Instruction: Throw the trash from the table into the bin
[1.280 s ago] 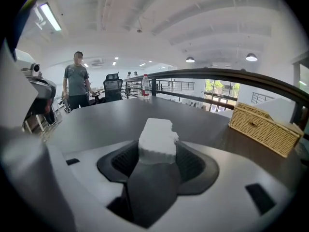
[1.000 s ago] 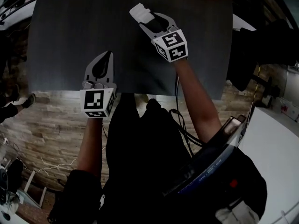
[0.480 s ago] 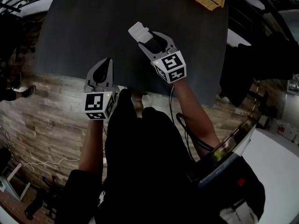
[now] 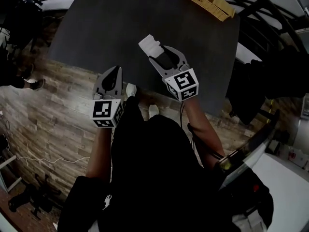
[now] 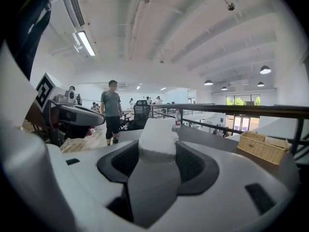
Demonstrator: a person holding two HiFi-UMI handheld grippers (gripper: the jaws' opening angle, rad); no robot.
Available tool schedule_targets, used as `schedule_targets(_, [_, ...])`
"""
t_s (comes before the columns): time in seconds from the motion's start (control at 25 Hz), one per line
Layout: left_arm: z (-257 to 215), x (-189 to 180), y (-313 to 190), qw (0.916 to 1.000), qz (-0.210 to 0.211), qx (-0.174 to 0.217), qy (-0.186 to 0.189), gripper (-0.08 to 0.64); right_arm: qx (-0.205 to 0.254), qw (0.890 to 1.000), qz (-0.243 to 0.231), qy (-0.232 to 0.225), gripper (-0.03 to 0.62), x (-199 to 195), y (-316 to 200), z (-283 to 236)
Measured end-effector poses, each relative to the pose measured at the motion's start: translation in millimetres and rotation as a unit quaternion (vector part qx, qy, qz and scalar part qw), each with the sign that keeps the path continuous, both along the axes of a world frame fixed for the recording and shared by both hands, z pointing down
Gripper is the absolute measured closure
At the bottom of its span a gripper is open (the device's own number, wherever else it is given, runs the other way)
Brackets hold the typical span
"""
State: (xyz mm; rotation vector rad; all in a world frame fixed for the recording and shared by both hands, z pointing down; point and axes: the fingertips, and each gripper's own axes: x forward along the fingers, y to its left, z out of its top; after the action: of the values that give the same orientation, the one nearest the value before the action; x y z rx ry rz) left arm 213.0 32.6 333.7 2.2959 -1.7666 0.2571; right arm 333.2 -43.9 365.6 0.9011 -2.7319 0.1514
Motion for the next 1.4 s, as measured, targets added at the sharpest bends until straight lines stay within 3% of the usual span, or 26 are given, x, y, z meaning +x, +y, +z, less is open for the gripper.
schedule_targets(0.36, [0, 9, 47, 0.9986, -0.051, -0.005, -0.01, 0.551, 0.009, 0.998, -0.063, -0.026, 0.347, -4, 40, -14])
schedule_targets(0.76, [3, -54, 82, 0.9909, -0.13, -0.03, -0.019, 0.551, -0.013, 0.989, -0.142, -0.048, 0.347, -68, 74, -12])
schedule_targets(1.0, [8, -111, 103, 0.986, -0.164, -0.025, -0.013, 0.551, -0.009, 0.981, -0.192, -0.04, 0.347, -139, 92, -11])
schedule_targets(1.4, [15, -246, 136, 0.9823, -0.187, -0.018, 0.0, 0.551, -0.001, 0.976, -0.218, -0.026, 0.347, -277, 119, -17])
